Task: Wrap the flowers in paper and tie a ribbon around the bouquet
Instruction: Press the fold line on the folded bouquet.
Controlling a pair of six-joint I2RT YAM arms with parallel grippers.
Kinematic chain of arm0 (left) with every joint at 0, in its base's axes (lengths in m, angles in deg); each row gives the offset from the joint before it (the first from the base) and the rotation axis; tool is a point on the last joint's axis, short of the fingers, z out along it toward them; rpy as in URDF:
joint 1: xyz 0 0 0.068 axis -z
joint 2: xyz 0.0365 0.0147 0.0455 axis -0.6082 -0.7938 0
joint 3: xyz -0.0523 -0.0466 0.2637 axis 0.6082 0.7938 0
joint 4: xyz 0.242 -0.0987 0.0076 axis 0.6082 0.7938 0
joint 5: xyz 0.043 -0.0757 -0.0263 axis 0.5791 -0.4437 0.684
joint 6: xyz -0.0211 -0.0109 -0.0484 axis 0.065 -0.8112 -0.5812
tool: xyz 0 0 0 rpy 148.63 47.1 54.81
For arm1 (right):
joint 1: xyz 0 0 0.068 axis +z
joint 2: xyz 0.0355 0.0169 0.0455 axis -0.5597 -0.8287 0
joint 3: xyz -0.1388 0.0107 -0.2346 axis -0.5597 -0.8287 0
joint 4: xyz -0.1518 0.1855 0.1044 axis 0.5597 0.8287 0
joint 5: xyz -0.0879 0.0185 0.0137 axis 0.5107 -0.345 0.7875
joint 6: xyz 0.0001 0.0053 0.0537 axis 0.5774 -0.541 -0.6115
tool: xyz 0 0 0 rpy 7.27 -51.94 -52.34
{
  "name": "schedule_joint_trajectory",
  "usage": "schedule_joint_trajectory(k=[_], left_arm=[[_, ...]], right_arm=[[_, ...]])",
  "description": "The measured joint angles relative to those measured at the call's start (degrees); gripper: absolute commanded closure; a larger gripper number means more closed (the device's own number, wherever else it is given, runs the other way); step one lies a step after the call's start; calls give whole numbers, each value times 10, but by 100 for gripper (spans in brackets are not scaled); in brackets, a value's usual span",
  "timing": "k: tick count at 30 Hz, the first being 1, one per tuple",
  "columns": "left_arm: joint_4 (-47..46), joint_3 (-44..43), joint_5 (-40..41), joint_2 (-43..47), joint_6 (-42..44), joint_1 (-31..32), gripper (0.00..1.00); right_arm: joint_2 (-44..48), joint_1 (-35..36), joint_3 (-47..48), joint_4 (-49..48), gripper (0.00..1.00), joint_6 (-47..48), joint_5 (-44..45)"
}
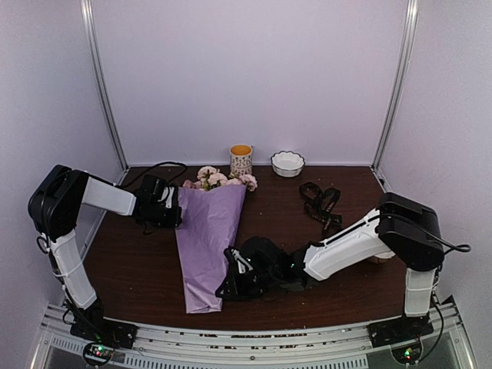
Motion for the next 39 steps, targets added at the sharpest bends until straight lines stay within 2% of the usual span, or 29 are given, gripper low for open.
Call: schedule_joint_trajectory(k=[11,17,18,23,26,30,32,35,39], left_arm=[[1,3,-29,2,-2,0,100],[-26,55,-61,33,-14,16,100],[-30,65,-66,40,-16,23,100],[-56,96,-77,55,-23,54,100],[-72,104,-81,55,-26,54,100],[-75,105,-83,55,-26,54,100],[-75,105,-83,55,-25,54,100],[-75,105,-83,55,-24,54,100],[-75,105,-83,55,-20,54,100]], right_arm=[[6,-6,-45,-32,100,-5,-12],[50,7,-91,-10,100,17,-20],[60,11,-100,-5,98,19,-21],[121,40,-141,67,77,45,-39],[143,50,-142,126,74,70,-47],[182,19,-107,245,74,131,-26],[194,-5,-78,274,75,155,-11],[181,-30,0,296,77,192,8],[119,-32,93,286,82,228,11]])
